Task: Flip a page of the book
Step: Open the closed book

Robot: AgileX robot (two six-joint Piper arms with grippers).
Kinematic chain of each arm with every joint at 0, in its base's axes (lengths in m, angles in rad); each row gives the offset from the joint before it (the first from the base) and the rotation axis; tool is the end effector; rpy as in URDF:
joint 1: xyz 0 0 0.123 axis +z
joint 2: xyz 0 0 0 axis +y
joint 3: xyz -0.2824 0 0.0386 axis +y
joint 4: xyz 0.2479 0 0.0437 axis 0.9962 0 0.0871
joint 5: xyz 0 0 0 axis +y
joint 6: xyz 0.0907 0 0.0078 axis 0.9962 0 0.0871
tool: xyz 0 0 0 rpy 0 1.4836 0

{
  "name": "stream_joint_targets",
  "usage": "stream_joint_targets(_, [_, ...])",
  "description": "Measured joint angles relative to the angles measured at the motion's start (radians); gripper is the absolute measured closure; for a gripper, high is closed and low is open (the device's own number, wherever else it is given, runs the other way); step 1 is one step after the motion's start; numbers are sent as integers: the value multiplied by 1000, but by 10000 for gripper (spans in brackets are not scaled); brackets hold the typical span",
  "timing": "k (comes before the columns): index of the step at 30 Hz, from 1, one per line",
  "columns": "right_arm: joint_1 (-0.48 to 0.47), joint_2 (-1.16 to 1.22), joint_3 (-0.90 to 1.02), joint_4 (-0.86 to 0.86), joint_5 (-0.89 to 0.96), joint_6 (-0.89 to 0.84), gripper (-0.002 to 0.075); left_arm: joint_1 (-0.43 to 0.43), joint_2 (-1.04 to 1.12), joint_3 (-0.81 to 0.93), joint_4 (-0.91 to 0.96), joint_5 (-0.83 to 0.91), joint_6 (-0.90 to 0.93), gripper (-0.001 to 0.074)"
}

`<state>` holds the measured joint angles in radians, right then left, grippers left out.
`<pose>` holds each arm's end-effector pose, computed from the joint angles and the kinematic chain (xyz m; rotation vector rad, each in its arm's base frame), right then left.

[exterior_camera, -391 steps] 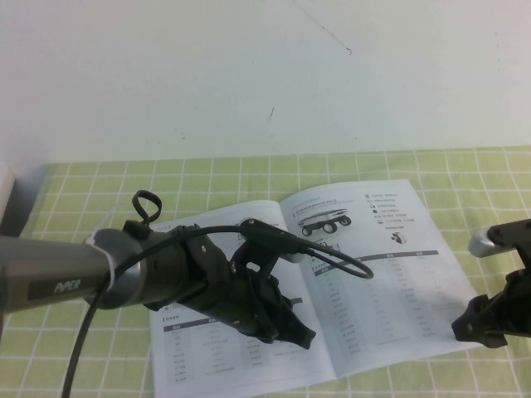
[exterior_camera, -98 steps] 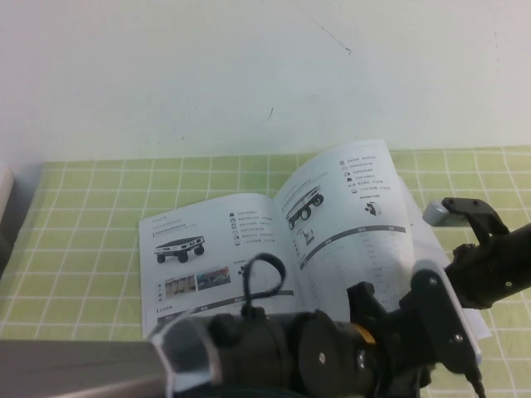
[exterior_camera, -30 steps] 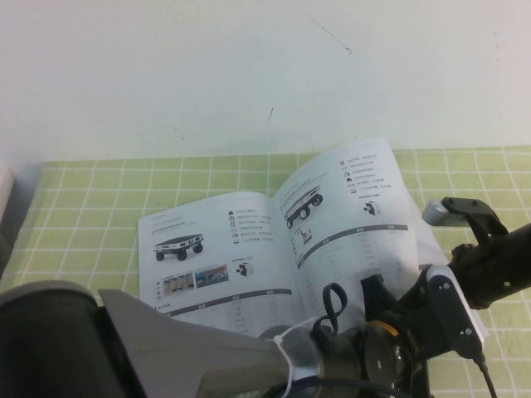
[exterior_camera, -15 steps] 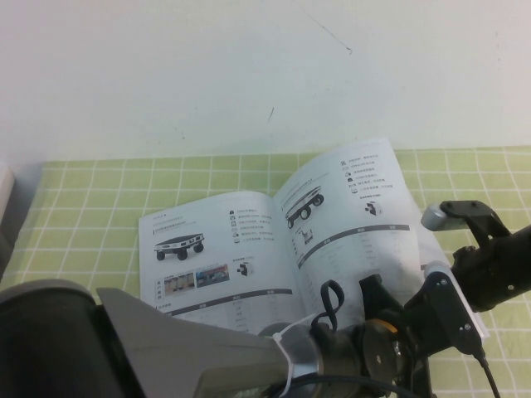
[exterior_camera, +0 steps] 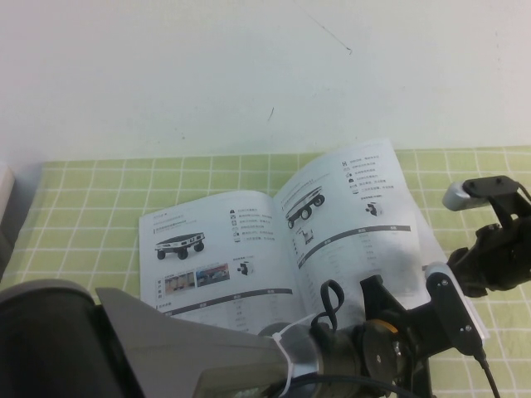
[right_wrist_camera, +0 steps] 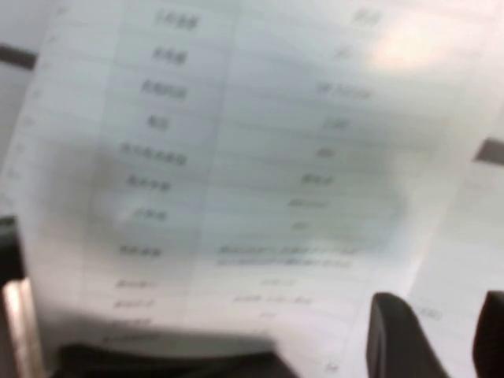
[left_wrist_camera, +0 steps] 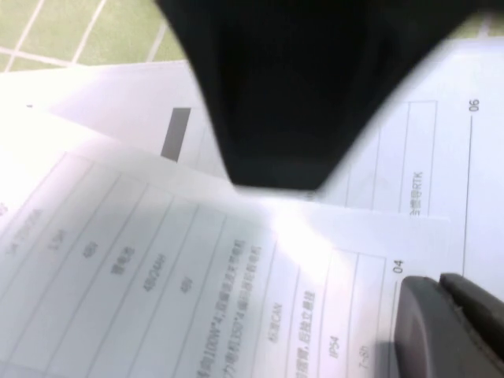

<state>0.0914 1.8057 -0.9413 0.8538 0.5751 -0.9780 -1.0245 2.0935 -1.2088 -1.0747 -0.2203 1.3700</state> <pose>0.3242 0.0673 0.1517 -0.5167 2.6306 0.5414 0.2404 -0.3619 0.1273 1.3076 1.8337 -0.1680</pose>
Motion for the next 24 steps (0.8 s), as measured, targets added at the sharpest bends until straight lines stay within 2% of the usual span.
stream_joint_targets(11, [0,-2,4,0,-220,-3,615,0,0,0,0,0,0,738])
stream_joint_targets(19, [-2,19,4,25,-258,-30,706,0,0,0,0,0,4,738])
stream_joint_targets(24, [-2,66,4,116,-252,-118,725,0,0,0,0,0,4,738])
